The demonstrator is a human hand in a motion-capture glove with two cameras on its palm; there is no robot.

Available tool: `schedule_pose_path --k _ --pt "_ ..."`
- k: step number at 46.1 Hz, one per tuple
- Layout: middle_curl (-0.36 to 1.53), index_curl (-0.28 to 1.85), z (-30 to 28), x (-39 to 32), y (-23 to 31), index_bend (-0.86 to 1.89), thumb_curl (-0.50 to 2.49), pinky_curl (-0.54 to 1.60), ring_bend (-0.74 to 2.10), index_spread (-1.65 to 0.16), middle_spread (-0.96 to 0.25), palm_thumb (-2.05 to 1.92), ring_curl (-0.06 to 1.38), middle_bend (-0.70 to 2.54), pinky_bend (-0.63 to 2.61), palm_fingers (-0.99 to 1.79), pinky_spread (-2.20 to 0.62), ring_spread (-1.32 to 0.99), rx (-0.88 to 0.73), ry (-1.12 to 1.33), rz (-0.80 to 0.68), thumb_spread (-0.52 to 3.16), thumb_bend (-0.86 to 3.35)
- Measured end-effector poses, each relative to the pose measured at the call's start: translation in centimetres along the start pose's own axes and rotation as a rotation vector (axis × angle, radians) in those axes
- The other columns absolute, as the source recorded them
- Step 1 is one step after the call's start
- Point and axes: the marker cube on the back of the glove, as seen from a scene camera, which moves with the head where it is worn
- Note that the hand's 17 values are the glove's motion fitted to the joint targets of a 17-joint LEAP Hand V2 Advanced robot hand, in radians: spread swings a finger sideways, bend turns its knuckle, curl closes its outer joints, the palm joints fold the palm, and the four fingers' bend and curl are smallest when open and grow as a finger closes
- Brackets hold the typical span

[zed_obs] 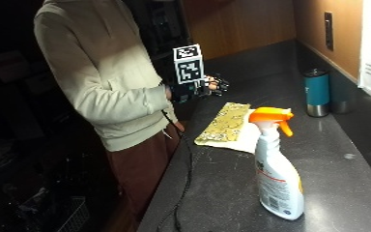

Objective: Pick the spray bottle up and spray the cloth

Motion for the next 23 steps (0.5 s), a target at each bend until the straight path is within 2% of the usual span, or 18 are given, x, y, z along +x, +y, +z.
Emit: schedule_pose_path --k 23 --pt "0.29 0.28 -0.9 3.7 2.3 0.12 0.44 0.33 0.29 -0.36 -0.03 0.7 0.26 0.19 0.28 0.37 0.13 0.0 0.306 -0.239 0.122 1.06 -0.04"
